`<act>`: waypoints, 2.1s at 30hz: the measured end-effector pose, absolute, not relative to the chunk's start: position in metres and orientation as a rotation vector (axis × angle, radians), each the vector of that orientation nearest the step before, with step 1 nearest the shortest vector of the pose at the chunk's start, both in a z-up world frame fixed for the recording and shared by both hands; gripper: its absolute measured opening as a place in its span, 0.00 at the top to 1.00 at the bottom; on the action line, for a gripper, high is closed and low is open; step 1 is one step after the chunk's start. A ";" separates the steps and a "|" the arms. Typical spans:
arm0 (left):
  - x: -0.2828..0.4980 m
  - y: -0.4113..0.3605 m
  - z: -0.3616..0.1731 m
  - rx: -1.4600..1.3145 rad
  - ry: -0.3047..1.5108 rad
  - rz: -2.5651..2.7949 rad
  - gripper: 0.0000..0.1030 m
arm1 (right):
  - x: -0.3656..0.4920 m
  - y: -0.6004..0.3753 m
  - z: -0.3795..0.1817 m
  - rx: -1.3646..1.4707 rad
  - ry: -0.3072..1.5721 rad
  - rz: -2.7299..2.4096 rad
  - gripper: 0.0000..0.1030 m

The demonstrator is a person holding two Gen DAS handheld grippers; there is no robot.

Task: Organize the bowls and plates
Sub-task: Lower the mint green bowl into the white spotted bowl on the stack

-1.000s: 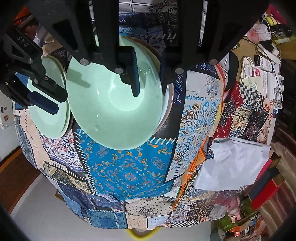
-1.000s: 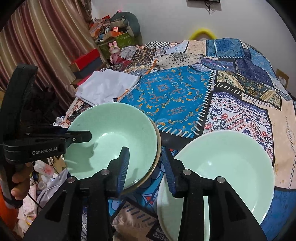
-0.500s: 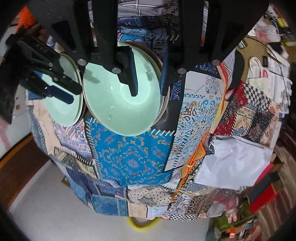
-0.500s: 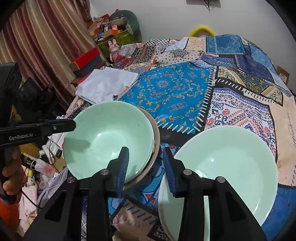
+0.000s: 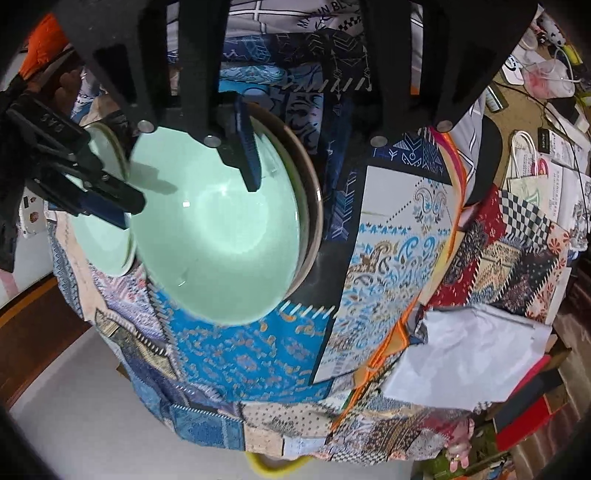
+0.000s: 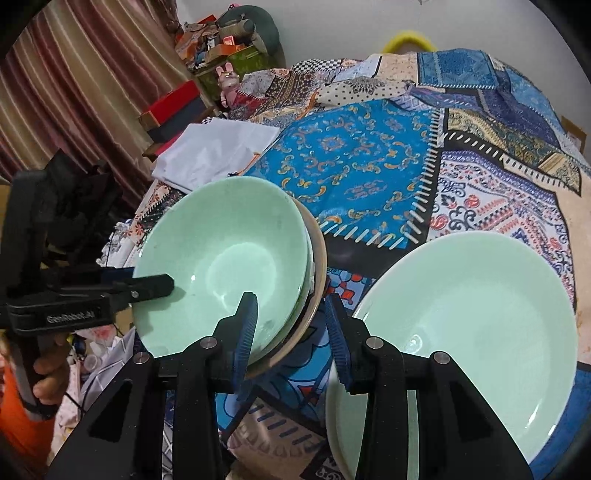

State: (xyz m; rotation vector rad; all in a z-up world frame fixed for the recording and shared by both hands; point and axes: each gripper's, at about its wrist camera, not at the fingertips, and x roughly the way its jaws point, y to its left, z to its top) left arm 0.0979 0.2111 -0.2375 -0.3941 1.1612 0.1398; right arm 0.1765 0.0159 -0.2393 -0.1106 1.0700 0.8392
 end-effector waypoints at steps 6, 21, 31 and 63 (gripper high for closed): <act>0.094 0.220 -0.248 -0.445 1.157 0.123 0.52 | 0.174 0.025 -0.246 -0.136 1.084 0.840 0.64; 0.109 0.205 -0.260 -0.410 1.177 0.085 0.66 | 0.181 0.037 -0.260 -0.122 1.126 0.815 0.64; 0.115 0.194 -0.251 -0.330 1.170 0.155 0.66 | 0.180 0.036 -0.257 -0.114 1.120 0.794 0.66; 0.116 0.125 -0.158 -0.220 0.986 0.114 0.65 | 0.172 -0.047 -0.172 0.002 0.917 0.715 0.66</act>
